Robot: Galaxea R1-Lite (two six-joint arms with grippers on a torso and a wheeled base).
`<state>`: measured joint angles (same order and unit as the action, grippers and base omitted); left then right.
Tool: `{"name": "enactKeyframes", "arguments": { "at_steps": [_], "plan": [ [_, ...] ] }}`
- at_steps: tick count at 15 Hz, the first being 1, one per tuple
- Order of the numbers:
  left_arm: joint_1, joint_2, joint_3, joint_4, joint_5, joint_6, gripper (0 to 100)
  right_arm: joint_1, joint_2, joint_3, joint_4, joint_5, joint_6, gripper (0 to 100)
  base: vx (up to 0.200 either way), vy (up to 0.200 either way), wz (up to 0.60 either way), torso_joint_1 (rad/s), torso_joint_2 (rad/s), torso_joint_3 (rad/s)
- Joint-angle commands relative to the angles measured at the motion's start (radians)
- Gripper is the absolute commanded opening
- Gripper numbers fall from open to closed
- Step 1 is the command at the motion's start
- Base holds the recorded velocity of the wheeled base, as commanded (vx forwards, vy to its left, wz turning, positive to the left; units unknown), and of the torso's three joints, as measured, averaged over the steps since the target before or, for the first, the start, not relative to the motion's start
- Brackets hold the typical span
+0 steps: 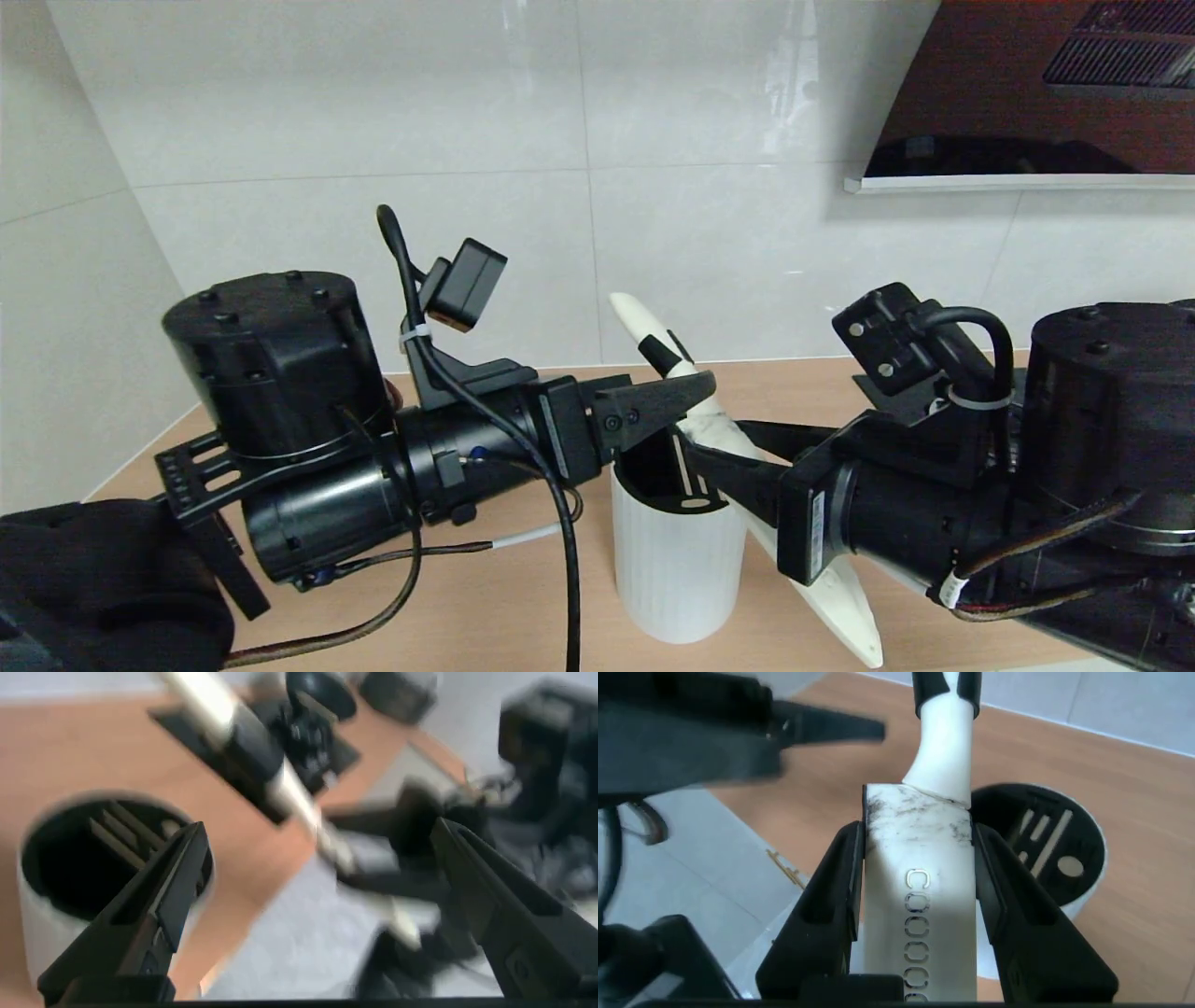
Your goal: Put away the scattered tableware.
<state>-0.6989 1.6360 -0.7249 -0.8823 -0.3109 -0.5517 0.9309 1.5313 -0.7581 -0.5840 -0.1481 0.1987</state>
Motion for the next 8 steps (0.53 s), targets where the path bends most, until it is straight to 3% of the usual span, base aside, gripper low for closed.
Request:
{"name": "enactKeyframes", "arguments": {
  "at_steps": [1, 2, 3, 4, 6, 8],
  "plan": [
    [-0.005, 0.042, 0.002, -0.009, 0.004, -0.002, 100, 0.003, 0.030, -0.004, -0.002, -0.022, -0.001, 0, 0.000, 0.000, 0.00, 0.000, 0.00, 0.000],
    [-0.005, 0.041, -0.001, -0.012, 0.007, -0.005, 100, 0.019, 0.046, -0.006, -0.003, -0.065, -0.004, 0, 0.000, 0.000, 0.00, 0.000, 0.00, 0.000],
    [-0.005, 0.035, -0.004, -0.014, 0.007, -0.036, 100, 0.029, 0.044, -0.004, -0.008, -0.074, -0.005, 0, 0.000, 0.000, 0.00, 0.000, 0.00, 0.000],
    [-0.005, 0.025, -0.011, -0.015, 0.003, -0.096, 100, 0.034, 0.040, -0.003, -0.020, -0.076, -0.005, 0, 0.000, 0.000, 0.00, 0.000, 0.00, 0.000],
    [-0.005, 0.025, -0.030, -0.015, 0.003, -0.169, 100, 0.039, 0.041, -0.001, -0.034, -0.076, -0.005, 0, 0.000, 0.000, 0.00, 0.000, 0.00, 0.000],
    [-0.005, 0.036, -0.037, -0.017, 0.010, -0.178, 100, 0.040, 0.043, 0.002, -0.034, -0.077, -0.007, 0, 0.000, 0.000, 0.00, 0.000, 0.00, 0.000]
  ]
}}
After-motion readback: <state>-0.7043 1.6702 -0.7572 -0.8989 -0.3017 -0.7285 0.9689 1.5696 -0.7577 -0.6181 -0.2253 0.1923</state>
